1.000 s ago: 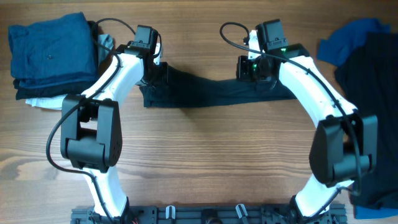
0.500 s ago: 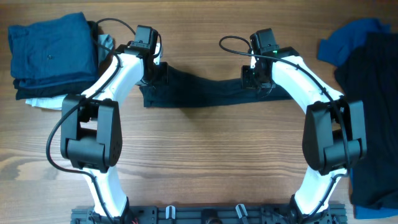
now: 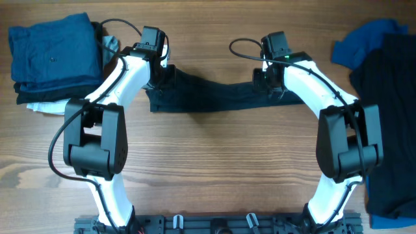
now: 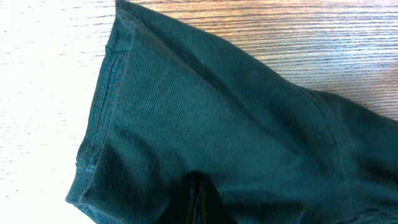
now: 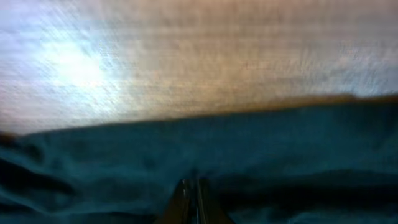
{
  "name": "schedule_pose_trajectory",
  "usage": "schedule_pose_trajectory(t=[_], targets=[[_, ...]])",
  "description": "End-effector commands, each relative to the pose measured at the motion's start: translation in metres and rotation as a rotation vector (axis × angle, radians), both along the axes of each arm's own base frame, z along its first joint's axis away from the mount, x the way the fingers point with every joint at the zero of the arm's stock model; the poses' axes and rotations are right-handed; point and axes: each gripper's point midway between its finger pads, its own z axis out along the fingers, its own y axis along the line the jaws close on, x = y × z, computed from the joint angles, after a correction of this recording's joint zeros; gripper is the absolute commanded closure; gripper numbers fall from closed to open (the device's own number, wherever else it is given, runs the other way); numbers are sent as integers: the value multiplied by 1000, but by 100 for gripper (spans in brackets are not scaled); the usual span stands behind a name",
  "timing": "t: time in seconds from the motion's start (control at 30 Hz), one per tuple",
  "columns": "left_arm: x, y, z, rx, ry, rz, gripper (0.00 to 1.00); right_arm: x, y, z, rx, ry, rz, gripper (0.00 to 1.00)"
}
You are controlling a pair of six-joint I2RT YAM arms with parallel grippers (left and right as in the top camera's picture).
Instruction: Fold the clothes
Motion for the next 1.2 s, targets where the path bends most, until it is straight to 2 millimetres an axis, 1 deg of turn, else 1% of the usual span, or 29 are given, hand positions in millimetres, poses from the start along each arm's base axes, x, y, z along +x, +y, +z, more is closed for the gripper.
schedule_pose_trajectory(t=[0.0,0.1,0.17,0.23,0.3,0.33,0.37,0.43,0.5,0.53,0.57,0.6,0.63,0.7,0.77,0.8,0.9,0.97,1.03,1.1,1.17], targets=[[3,0,-2,-11,3,11,96,-25,-9,-16,-34,94,13,96],[3,0,-2,-11,3,11,96,-43,-13,-13,-49,161,11,96],[3,0,-2,-11,3,11,96,-51,-15,-12,-57,191,11,96],[3,0,-2,-11,3,11,96,-49,-19,-14,-79,183,1,96],[3,0,-2,-11,3,10,96,-40,-27,-17,-120,141,-39,96],[3,-1,-2,-11,3,10,96,-37,-26,-16,-118,128,-38,96],[3,-1,0,-12,1,10,96,-32,-25,-12,-114,108,-32,96],[5,-2,12,-22,-27,13,96,-24,-23,11,-106,65,-24,96],[12,-3,30,-38,-79,31,96,-13,-21,49,-85,-22,-26,96],[13,-3,38,-46,-98,37,96,-10,-21,61,-80,-57,-16,96],[14,-4,42,-53,-107,35,96,-8,-26,68,-84,-77,-26,96],[13,-7,44,-68,-107,29,96,-7,-31,68,-96,-78,-38,96],[12,-12,45,-92,-101,20,96,-7,-38,65,-112,-69,-52,96],[9,-18,44,-125,-86,8,96,-8,-55,46,-134,-32,-87,96],[9,-18,44,-129,-85,7,94,-10,-68,26,-140,1,-118,96],[9,-18,44,-129,-85,7,93,-15,-78,8,-146,37,-139,96],[6,-22,44,-149,-73,-1,93,-30,-98,-26,-155,121,-180,96],[3,-28,43,-177,-57,-13,94,-40,-108,-42,-151,159,-206,96],[0,-31,36,-174,-39,-20,94,-46,-111,-48,-128,178,-219,96],[-6,-32,26,-156,-8,-24,96,-46,-112,-49,-122,180,-222,96],[-15,-17,17,-66,25,1,96,-45,-112,-49,-121,175,-222,96]])
